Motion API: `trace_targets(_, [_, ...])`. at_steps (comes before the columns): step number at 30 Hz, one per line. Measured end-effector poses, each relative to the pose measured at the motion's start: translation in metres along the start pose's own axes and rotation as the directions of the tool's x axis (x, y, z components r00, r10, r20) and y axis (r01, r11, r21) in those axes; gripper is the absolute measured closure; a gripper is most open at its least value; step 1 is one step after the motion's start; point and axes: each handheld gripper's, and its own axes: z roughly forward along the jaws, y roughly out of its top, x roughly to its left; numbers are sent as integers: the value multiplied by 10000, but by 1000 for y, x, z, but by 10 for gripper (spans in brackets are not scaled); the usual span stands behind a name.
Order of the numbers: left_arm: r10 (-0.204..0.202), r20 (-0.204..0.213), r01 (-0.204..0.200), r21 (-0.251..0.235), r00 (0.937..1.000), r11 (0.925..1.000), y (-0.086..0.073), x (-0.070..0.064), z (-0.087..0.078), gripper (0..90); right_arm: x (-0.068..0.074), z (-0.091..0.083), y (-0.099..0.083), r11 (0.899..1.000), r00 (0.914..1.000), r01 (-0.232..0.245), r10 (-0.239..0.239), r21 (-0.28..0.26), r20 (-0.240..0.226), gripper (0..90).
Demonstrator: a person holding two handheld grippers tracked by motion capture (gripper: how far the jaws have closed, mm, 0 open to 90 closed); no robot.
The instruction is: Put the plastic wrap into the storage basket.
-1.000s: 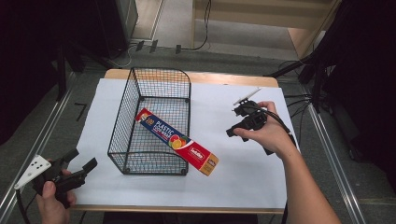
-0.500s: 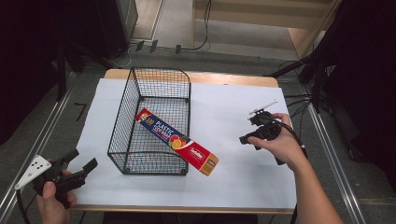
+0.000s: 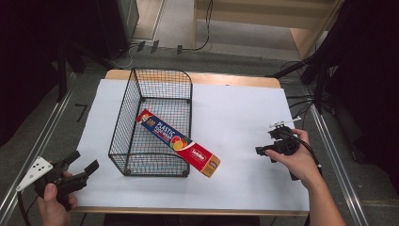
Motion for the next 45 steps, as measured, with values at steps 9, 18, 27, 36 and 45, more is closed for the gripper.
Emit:
trace_targets(9, [11,-28,-10,64,10000,10000,-1,-1,1,139,-20,6,-32,9987,9991,-426,425,-277,-21,216])
trace_targets(18, [41,-11,-41,74,10000,10000,-1,-2,1,139,-36,6,-60,9940,9962,-829,845,-709,201,218])
trace_targets(27, [40,-45,-40,91,10000,10000,-1,-2,0,139,-38,4,-86,9829,9931,-1157,1173,-1435,29,216])
trace_targets(36, [36,-29,-35,135,10000,9999,-2,-3,1,139,-46,3,-115,9516,9846,-1669,1745,-2580,67,223])
trace_targets(45, [68,-40,-67,113,10000,9999,-1,-2,2,139,-45,-5,-134,8904,9739,-2046,2270,-4065,71,241])
